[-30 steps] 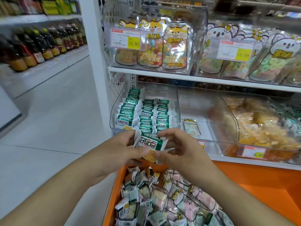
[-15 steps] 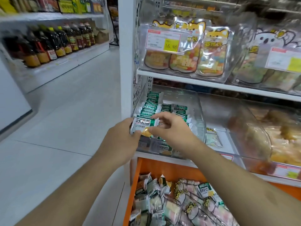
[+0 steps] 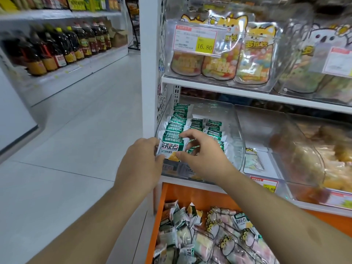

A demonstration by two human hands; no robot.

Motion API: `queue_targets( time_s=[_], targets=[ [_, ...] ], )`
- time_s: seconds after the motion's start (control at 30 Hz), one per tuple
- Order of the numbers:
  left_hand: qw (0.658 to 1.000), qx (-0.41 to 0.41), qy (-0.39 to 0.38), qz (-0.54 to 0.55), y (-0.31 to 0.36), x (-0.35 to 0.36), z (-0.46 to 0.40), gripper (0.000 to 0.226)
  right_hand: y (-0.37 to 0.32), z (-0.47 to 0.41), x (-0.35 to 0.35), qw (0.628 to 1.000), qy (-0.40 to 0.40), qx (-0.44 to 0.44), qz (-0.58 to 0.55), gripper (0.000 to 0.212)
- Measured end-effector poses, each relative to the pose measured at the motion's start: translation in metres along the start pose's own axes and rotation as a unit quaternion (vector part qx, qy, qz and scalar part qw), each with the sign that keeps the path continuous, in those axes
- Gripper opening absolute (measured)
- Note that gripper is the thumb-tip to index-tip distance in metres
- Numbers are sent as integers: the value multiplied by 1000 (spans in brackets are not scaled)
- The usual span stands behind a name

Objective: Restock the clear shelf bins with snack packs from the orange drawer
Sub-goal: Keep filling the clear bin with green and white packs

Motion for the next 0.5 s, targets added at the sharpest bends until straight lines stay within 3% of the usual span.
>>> queue_targets(
  time_s=[0.5],
  targets=[
    [999, 2, 5, -34, 1, 0, -5, 26, -6, -1, 6, 988, 5, -89, 127, 56]
  ],
)
Point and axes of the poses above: each hand's wrist, its own z-axis away from the middle knuckle, its own x-axis out of the palm, y = z × x, the point moved 4 cm from there along -z, towards the middle knuckle, and after that the axes turned 5 degrees about y, right-handed, at the moved point
